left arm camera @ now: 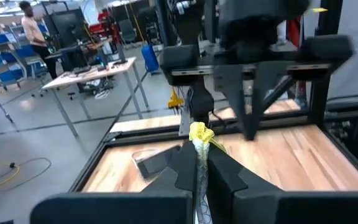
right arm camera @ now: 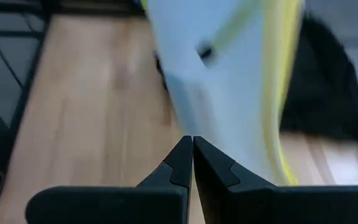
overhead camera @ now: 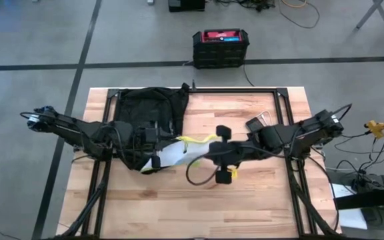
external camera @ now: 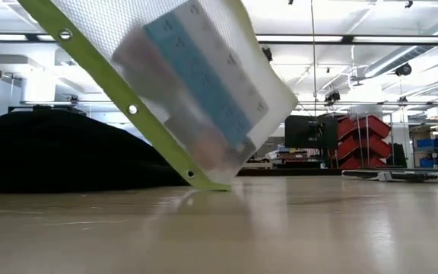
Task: Unpack backpack
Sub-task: Open the zip bag
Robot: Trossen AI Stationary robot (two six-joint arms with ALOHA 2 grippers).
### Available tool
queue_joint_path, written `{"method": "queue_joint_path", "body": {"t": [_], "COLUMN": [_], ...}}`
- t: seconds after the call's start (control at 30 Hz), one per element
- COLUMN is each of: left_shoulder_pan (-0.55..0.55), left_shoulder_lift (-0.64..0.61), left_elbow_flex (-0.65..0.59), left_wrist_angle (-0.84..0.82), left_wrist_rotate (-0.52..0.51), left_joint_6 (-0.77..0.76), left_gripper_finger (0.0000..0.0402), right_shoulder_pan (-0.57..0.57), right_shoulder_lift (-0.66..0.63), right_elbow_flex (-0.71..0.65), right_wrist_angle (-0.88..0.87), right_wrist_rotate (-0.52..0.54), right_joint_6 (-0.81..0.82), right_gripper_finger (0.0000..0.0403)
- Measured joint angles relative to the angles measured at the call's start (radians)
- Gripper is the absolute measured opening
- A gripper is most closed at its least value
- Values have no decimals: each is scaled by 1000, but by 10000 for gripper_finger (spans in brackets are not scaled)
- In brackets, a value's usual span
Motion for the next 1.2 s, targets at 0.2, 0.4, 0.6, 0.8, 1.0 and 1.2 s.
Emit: {"method": "queue_joint_path", "body": {"t": [0.2, 0.4, 0.6, 0.8, 1.0, 1.2], "left_shoulder_pan": [0, -1, -3, -6, -8, -8], "left_shoulder_lift": [14, 11, 13, 13, 7, 7], "left_elbow_flex": [0, 0, 0, 0, 0, 0], "left_wrist_angle": [-1, -15, -35, -37, -65, -71], "left_wrist_rotate": [0, 0, 0, -1, 0, 0], "left_joint_6": [-13, -17, -27, -24, -25, -25], "left_gripper_finger": [0, 0, 0, 0, 0, 0], "right_shoulder_pan": [-8, -18, -24, -46, -45, -42], "right_shoulder_lift": [62, 105, 90, 96, 94, 89], "right_elbow_flex": [-3, -4, -3, -2, -2, -2], "right_wrist_angle": [115, 146, 187, 223, 221, 240], "right_wrist_rotate": [32, 96, 205, 176, 179, 179], "right_joint_6": [-71, -52, -36, -17, 3, -29], "right_gripper_finger": [0, 37, 130, 180, 175, 162]}}
